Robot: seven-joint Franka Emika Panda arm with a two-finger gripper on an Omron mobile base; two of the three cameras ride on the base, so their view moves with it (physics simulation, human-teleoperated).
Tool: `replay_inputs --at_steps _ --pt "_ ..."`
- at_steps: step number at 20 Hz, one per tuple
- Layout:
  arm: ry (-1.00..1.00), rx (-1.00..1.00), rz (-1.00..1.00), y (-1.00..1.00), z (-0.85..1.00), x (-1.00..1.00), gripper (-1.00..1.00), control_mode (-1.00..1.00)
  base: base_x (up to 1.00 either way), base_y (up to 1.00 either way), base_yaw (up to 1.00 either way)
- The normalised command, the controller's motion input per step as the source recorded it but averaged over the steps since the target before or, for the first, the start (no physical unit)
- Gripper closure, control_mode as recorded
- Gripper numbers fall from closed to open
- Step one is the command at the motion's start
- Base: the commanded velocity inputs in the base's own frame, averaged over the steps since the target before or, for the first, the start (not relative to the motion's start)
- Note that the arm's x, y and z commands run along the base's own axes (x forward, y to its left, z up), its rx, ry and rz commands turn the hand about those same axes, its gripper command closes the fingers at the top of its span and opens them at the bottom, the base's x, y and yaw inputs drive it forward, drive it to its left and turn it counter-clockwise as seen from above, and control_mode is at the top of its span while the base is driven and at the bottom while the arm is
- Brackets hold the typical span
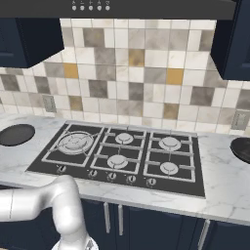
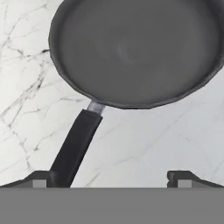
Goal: Place both pans onto different burners. Then place the corn and the shrimp on different pans.
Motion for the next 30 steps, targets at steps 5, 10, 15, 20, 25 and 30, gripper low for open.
replay_inputs --at_steps 5,10,15,20,25,30 --pt "0.00 0.00 0.00 0.30 -0.33 0.31 -1.00 -1.00 0.00 0.00 0.00" --pt "0.00 0.00 0.00 0.30 -0.31 0.31 -1.00 -1.00 0.00 0.00 0.00" --pt "0.00 0.00 0.00 0.32 -0.32 0.31 -1.00 -1.00 0.00 0.00 0.00" --pt "0.00 0.00 0.00 0.32 -0.31 0.24 1.00 -1.00 0.00 0.00 0.00" --pt "0.00 -0.01 -0.07 -0.14 -0.09 0.01 1.00 -1.00 0.00 0.00 0.00" --pt "-0.08 -0.01 -0.26 -0.90 0.00 -0.02 1.00 -1.00 0.00 0.00 0.00"
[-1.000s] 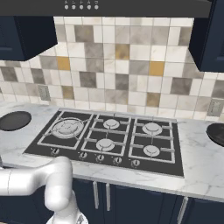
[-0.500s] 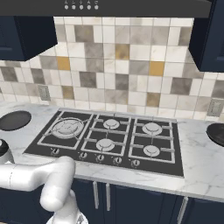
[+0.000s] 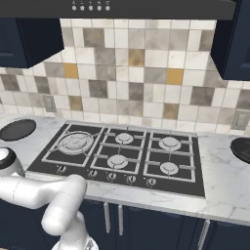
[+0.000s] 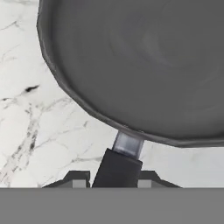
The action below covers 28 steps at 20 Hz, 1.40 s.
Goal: Place both pans onto different burners. Then place the corn and the shrimp on different pans.
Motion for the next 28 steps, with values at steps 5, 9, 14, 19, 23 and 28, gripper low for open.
replay_inputs --at_steps 5,9,14,19,23,28 --pt "-0.08 0.00 -0.32 -1.00 0.00 0.00 1.00 -1.00 0.00 0.00 0.00" --pt "-0.09 0.00 -0.33 -1.00 0.00 0.00 1.00 -1.00 0.00 0.00 0.00" --pt "-0.13 0.01 -0.33 -1.00 0.02 -0.02 1.00 -1.00 0.00 0.00 0.00" --pt "-0.23 0.00 -0.32 -0.96 0.39 -0.22 1.00 -1.00 0.00 0.00 0.00" --pt "-0.27 0.00 -0.29 -0.87 0.52 -0.31 1.00 -1.00 0.00 0.00 0.00" --pt "-0.24 0.00 -0.26 -0.89 0.44 -0.24 1.00 -1.00 0.00 0.00 0.00"
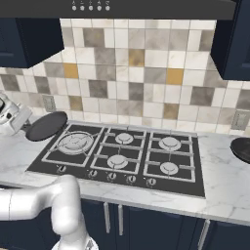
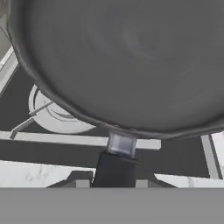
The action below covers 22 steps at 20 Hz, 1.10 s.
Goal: Place both pans onto different burners. Then place the corn and the shrimp on different pans.
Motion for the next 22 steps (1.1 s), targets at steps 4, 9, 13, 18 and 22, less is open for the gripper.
replay_inputs --at_steps 4,9,13,18,22 --pt "-0.14 0.09 -0.07 -0.94 0.22 0.00 1.00 -1.00 0.00 0.00 0.00" --pt "-0.01 0.13 0.11 -0.87 0.02 0.02 1.00 -1.00 0.00 0.00 0.00" --pt "-0.03 0.00 0.10 -0.80 0.28 0.00 1.00 -1.00 0.00 0.00 0.00" --pt "-0.02 0.00 0.16 -0.77 0.17 0.00 1.00 -1.00 0.00 0.00 0.00" --pt "0.00 -0.01 0.16 -0.69 0.00 0.00 1.00 -1.00 0.00 0.00 0.00"
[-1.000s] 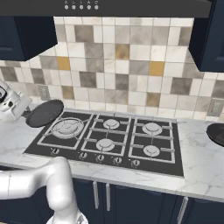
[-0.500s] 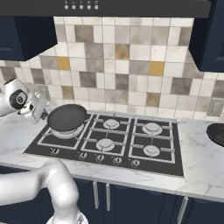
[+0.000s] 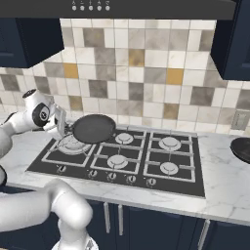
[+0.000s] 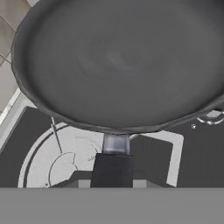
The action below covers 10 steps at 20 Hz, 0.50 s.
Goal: Place both pans onto different burners. Then place the corn and the shrimp on different pans.
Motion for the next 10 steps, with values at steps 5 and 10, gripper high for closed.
replay_inputs --at_steps 5,10 --pt "0.00 -0.01 0.12 -0.87 0.02 0.00 1.00 -1.00 0.00 0.00 0.00" --pt "0.00 0.00 0.09 -0.88 0.00 0.00 1.00 -1.00 0.00 0.00 0.00"
